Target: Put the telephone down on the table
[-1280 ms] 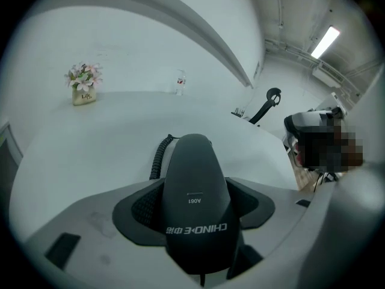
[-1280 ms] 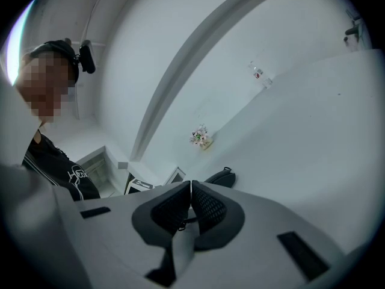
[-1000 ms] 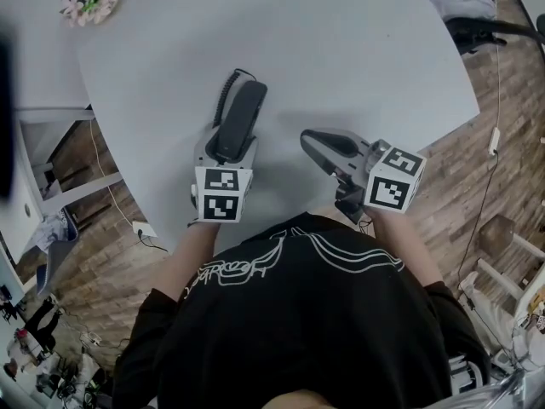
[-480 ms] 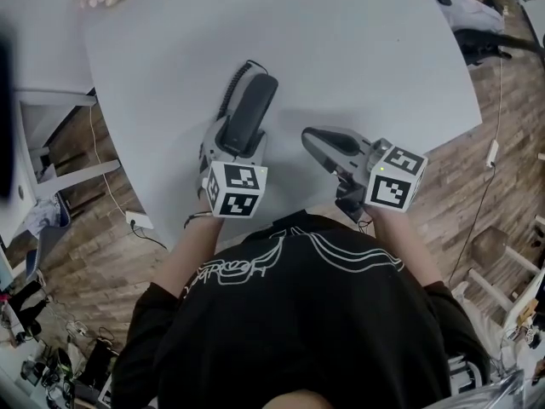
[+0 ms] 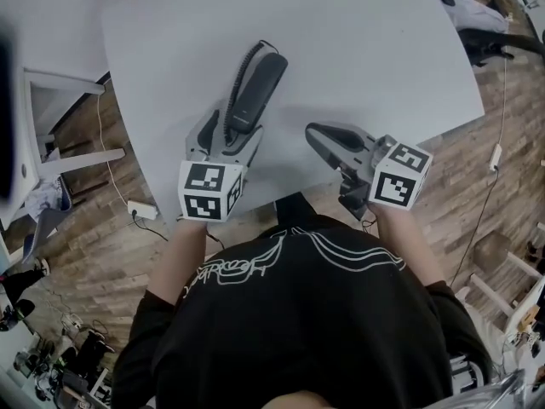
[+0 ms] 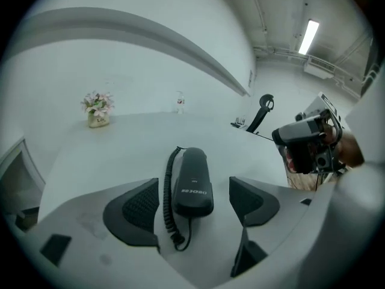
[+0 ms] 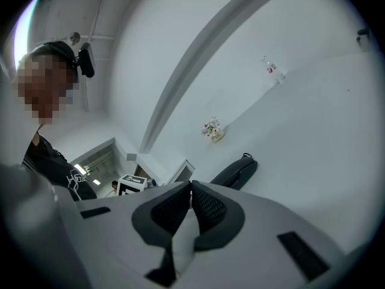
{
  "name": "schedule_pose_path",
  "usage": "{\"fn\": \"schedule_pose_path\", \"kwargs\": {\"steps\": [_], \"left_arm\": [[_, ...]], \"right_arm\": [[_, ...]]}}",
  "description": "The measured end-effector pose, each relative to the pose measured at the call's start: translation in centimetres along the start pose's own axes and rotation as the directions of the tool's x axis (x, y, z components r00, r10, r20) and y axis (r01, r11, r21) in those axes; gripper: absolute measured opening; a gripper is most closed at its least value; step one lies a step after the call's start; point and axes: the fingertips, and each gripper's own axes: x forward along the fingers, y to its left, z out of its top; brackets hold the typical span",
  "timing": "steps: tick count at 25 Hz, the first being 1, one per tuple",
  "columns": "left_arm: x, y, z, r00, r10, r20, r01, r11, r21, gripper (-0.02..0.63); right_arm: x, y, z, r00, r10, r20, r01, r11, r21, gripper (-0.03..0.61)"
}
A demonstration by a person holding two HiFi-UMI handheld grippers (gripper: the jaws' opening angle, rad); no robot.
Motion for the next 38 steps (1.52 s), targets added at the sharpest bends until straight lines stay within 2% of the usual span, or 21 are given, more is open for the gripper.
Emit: {"fn": "schedule_pose_path", "kwargs": {"steps": [2, 5, 6, 10, 11, 12, 14, 19, 24, 26, 29, 38], "left_arm": [[-2.7, -0.1, -0.2, 0.999, -0.016, 0.03, 0.018, 0.998, -0.062, 0.35], [-7.1, -1.8, 0.3, 0.987, -0.1, 0.127, 0.124, 0.972, -0.198, 0.34], [-8.6, -2.3, 0.6, 0.981, -0.111, 0.162, 0.148, 0.96, -0.238, 0.311], [-14.5, -4.8, 0.5, 0.959, -0.143, 0.243, 0.22, 0.919, -0.327, 0.066], [-16.0, -5.9, 0.3, 0.951, -0.172, 0.259, 0.254, 0.91, -0.328, 0.023], [-17.5, -7.1, 0.2, 0.94, -0.205, 0.273, 0.289, 0.903, -0.317, 0.011], [-20.4, -9.6, -0.3, 0.92, -0.262, 0.292, 0.341, 0.9, -0.27, 0.006], [-26.3, -14.4, -2.4, 0.882, -0.353, 0.312, 0.417, 0.893, -0.167, 0.006], [-30.1, -17.1, -5.6, 0.856, -0.412, 0.311, 0.479, 0.86, -0.177, 0.006], [-31.1, -17.7, -7.1, 0.852, -0.428, 0.301, 0.492, 0.851, -0.184, 0.006], [-32.0, -18.2, -8.5, 0.851, -0.433, 0.296, 0.494, 0.851, -0.176, 0.006], [-34.0, -18.8, -9.9, 0.842, -0.435, 0.32, 0.502, 0.848, -0.169, 0.006]], "right_arm": [[-0.5, 1.4, -0.8, 1.0, -0.003, 0.009, 0.003, 1.0, -0.014, 0.04], [-1.6, 4.0, -2.3, 1.0, -0.004, 0.022, 0.004, 0.999, -0.04, 0.04], [-1.9, 4.9, -2.9, 1.0, -0.001, 0.026, 0.002, 0.999, -0.047, 0.039], [-3.4, 9.5, -5.1, 0.999, 0.02, 0.046, -0.016, 0.996, -0.087, 0.04], [-3.7, 10.9, -5.7, 0.998, 0.027, 0.053, -0.022, 0.995, -0.102, 0.039], [-4.1, 12.3, -6.4, 0.998, 0.036, 0.058, -0.029, 0.993, -0.118, 0.04], [-5.0, 15.1, -7.9, 0.997, 0.052, 0.064, -0.042, 0.988, -0.15, 0.04], [-7.1, 21.0, -11.4, 0.992, 0.084, 0.097, -0.063, 0.977, -0.205, 0.04], [-8.5, 24.3, -15.9, 0.994, 0.06, 0.091, -0.041, 0.98, -0.195, 0.038], [-8.7, 25.2, -17.4, 0.995, 0.051, 0.087, -0.034, 0.981, -0.188, 0.038], [-9.0, 26.2, -18.7, 0.996, 0.036, 0.084, -0.019, 0.981, -0.193, 0.038], [-9.9, 28.0, -20.5, 0.997, 0.002, 0.075, 0.015, 0.976, -0.217, 0.038]]}}
